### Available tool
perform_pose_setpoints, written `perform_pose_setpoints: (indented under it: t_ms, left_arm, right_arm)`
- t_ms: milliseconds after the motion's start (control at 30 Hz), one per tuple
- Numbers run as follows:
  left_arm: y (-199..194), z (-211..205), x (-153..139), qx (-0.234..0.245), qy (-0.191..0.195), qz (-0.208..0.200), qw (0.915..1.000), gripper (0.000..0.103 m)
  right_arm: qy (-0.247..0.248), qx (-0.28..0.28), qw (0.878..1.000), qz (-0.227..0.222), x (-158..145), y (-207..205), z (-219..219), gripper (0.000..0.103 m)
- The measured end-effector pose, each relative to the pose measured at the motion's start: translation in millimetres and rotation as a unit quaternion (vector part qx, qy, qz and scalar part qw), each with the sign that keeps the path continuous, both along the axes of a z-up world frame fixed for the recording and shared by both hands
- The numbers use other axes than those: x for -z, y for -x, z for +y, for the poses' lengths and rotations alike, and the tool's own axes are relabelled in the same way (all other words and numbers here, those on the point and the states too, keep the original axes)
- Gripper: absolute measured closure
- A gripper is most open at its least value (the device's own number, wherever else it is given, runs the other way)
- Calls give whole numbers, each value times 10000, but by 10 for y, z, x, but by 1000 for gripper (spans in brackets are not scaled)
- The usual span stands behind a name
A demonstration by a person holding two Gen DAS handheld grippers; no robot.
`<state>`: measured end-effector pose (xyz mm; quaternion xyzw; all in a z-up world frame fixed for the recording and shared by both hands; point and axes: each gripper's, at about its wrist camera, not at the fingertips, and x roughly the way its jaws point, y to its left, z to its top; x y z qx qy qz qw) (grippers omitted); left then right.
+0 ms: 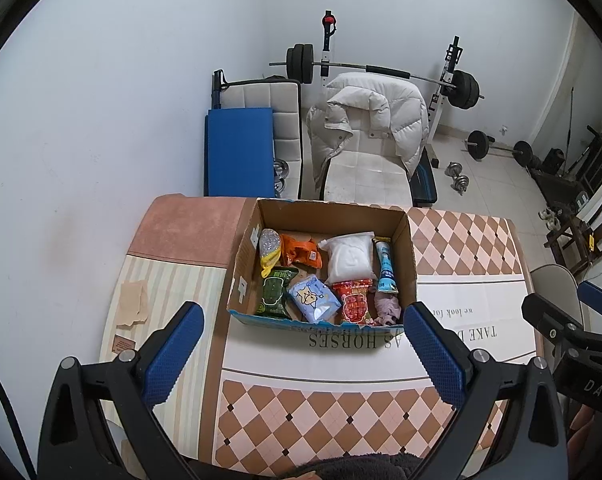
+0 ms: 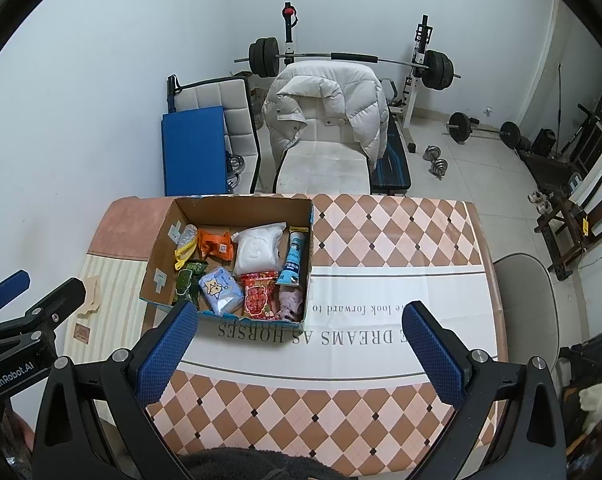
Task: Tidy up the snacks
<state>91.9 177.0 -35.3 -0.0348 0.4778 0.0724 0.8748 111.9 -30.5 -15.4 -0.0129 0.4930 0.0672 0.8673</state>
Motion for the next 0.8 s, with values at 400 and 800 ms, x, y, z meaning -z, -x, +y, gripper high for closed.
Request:
perform_pose_setpoints:
  t_ms: [400, 800]
  left_arm:
    - [11, -9, -5, -4, -7, -5, 10000, 1]
    - [23, -15, -9, -10, -8, -12, 10000, 1]
  right_arm:
    - [-15, -24, 10000, 1, -8, 2, -22, 0]
    - [-8, -24, 10000, 4, -17, 0, -25, 0]
